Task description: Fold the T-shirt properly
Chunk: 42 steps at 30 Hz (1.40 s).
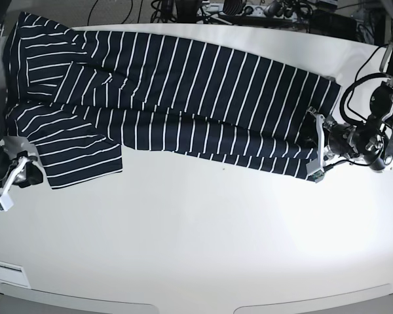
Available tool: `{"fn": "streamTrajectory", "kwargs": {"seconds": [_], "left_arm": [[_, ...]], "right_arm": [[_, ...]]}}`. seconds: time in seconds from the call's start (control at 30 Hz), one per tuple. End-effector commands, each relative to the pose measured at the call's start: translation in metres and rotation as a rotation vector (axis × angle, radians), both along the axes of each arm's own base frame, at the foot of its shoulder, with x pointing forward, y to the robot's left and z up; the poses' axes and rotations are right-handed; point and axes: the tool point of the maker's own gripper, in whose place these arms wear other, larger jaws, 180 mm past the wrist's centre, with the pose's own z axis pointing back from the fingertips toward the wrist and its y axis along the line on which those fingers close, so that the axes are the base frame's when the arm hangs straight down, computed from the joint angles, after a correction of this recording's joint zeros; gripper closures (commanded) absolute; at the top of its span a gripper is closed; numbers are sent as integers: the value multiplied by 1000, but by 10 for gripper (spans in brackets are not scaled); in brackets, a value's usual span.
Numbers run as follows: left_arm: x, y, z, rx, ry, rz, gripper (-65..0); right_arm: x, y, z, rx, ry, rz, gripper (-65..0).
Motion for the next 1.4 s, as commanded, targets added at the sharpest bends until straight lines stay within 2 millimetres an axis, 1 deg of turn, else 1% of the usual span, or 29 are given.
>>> {"fn": "streamTrajectory", "kwargs": {"seconds": [0.0,0.03,0.13,0.17,0.27,0.3,0.47,0.53,0.63,0.77,0.9,0.93,0.97,1.03,1.07,1.1,1.13,1.17,1.23,1.3,1.33,1.37], "left_arm": [[-6,15,-5,73,21,-1,0],[-8,16,-6,76,27,1,0],[-8,18,-6,86,34,21,0],[-9,20,-7,93,40,21,0],[-11,23,-7,105,49,22,0],[-12,24,-7,106,52,22,0],[-12,23,-7,104,51,22,0],[-12,23,-7,104,51,22,0],[-12,23,-7,99,52,23,0],[-13,22,-7,97,53,23,0],[-13,22,-7,97,53,23,0],[-13,22,-7,97,53,23,0],[-13,22,-7,97,53,23,0],[-12,22,-7,95,51,23,0],[-12,22,-7,94,50,23,0],[-12,22,-7,95,51,23,0],[-12,22,-7,95,51,24,0],[-12,22,-7,95,52,24,0],[-12,22,-7,93,52,24,0],[-12,20,-7,87,53,24,0],[-13,19,-6,79,54,25,0],[-13,18,-6,72,57,26,0]], "right_arm": [[14,-6,20,-11,-71,-19,-300],[14,-3,15,-16,-63,-26,-317],[15,0,6,-10,-46,-53,-319],[14,-4,3,-9,-37,-72,-319],[12,-25,-10,-35,-5,-177,-318],[10,-29,-16,-24,11,-199,-318],[-3,-24,-40,117,70,-212,-318],[-7,-20,-46,164,83,-204,-318],[-11,-8,-47,241,91,-170,-318],[-13,20,-46,330,97,-89,-317],[-13,40,-52,364,106,-58,-311],[-12,42,-52,370,102,-56,-292],[-10,43,-50,371,99,-55,-245],[-4,42,-43,361,95,-43,-108],[-2,41,-37,360,98,-34,-54],[0,42,-30,365,101,-19,-19],[2,44,-21,379,102,0,0],[3,48,-11,397,101,26,0],[-3,58,9,434,110,100,0],[-15,73,30,470,126,204,0],[-25,77,33,448,151,253,0],[-29,79,36,421,145,277,0]]}}
